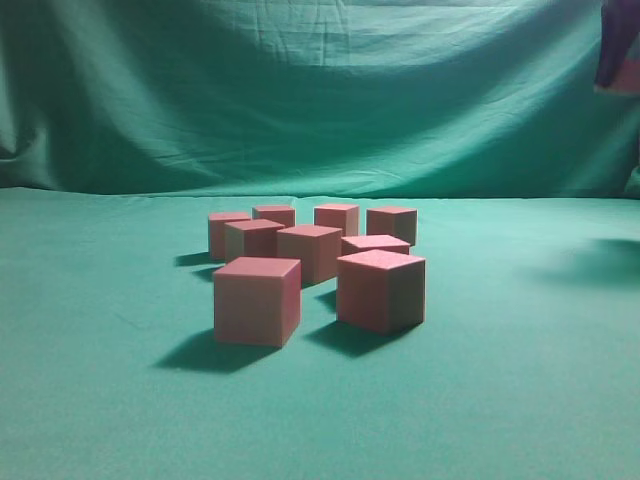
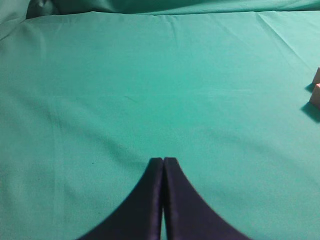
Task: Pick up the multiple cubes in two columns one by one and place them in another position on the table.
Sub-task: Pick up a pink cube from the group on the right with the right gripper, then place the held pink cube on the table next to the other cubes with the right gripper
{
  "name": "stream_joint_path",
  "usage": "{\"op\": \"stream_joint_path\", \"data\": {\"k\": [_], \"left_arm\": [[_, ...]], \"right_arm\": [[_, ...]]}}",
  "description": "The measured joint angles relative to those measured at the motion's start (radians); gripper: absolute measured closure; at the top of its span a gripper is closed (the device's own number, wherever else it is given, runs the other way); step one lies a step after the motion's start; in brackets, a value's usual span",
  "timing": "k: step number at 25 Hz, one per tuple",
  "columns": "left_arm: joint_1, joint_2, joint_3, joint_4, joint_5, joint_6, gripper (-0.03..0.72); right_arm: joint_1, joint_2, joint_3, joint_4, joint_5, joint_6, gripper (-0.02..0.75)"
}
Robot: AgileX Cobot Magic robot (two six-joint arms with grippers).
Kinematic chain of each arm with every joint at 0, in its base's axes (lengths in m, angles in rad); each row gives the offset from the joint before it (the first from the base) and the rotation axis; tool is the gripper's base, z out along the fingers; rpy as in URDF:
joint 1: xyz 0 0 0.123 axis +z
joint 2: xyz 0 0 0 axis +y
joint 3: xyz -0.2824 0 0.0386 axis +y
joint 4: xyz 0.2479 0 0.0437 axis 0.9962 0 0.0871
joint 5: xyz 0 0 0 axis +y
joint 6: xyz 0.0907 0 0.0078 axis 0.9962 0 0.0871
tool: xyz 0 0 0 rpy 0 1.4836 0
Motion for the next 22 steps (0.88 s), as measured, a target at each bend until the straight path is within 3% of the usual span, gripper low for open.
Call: {"op": "stream_joint_path", "data": {"k": [4, 12, 15, 22], "left_arm": [[0.000, 0.000, 0.000, 0.000, 0.000, 0.000, 0.688], [0.000, 0.000, 0.000, 0.000, 0.000, 0.000, 0.688], [0.000, 0.000, 0.000, 0.000, 0.000, 0.000, 0.688], [0.000, 0.000, 0.000, 0.000, 0.000, 0.000, 0.688]], "right_arm": [[0.000, -0.085, -0.002, 0.021, 0.078, -0.002, 0.479], [0.032, -0.244, 0.007, 0.055, 0.092, -0.007, 0.479], [0.125, -0.314, 0.048, 0.064, 0.093, -0.007, 0.479], [0.458, -0.369, 0.136, 0.072, 0.098, -0.007, 0.479]]}}
